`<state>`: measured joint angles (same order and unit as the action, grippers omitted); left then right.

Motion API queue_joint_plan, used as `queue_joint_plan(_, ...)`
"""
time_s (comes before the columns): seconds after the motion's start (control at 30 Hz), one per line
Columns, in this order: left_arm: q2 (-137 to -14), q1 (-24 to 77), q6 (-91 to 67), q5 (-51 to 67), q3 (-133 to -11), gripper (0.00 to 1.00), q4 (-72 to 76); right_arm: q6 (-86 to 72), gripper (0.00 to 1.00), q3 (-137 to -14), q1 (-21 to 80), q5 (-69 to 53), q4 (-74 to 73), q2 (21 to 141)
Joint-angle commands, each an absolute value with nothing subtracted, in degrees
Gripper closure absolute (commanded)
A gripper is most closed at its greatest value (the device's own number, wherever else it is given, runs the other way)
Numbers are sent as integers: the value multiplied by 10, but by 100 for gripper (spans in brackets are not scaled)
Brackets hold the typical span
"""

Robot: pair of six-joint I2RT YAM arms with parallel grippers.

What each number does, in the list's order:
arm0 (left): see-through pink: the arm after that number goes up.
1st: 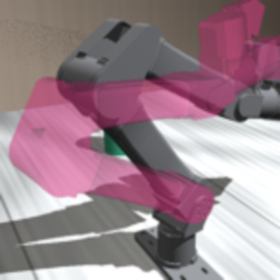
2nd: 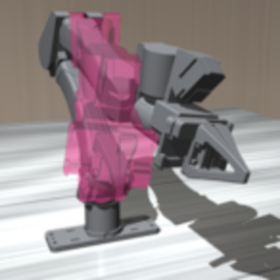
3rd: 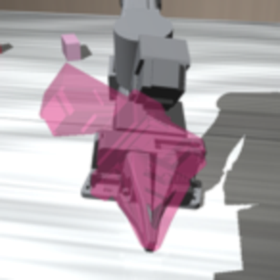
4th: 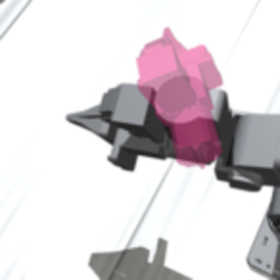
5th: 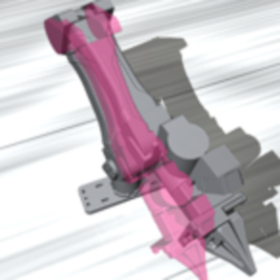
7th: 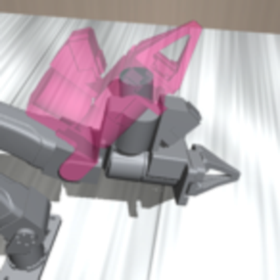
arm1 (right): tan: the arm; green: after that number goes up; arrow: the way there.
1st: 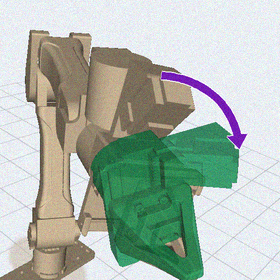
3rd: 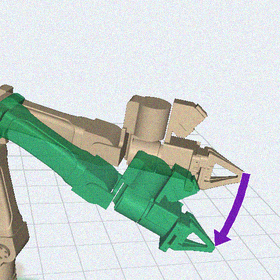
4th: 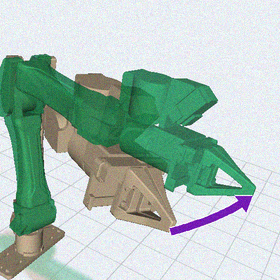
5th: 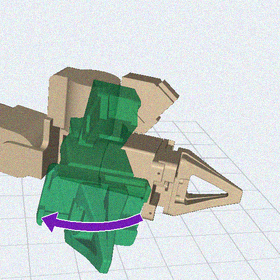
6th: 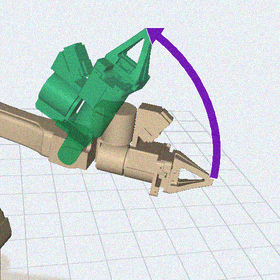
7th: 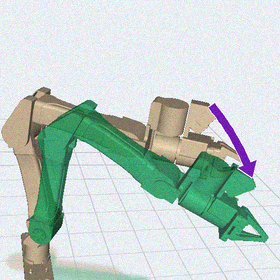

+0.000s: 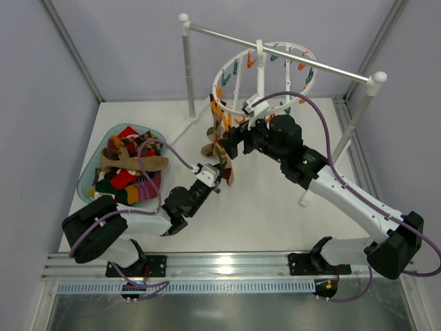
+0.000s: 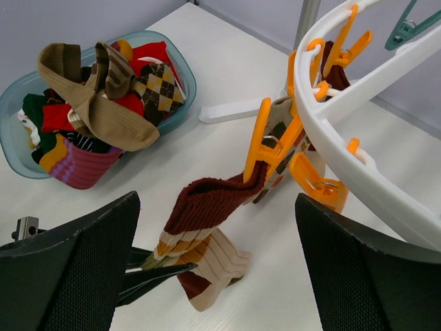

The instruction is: Remove the socks clipped to the hanger

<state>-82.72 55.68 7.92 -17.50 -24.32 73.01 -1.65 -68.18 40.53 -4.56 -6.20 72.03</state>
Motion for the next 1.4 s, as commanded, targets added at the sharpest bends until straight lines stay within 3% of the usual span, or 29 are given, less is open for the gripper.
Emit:
queue_joint_plan(0.0, -807, 555, 84, -170, -236, 100, 761, -22, 7, -680, 417, -30, -15, 721)
queue_joint_plan(0.47, -806, 555, 79, -142, -229, 100, 765, -18, 7, -700, 443, 94, -3, 758)
queue_joint_plan(0.9, -810, 555, 78, -128, -228, 100, 773, -11, 8, -714, 444, 129, 76, 802)
queue_joint_plan(1.1, -813, 555, 78, -127, -229, 100, 774, -10, 27, -705, 444, 157, 110, 808)
queue_joint_plan(1.37, -812, 555, 80, -127, -225, 100, 776, -5, 42, -694, 444, 201, 147, 809)
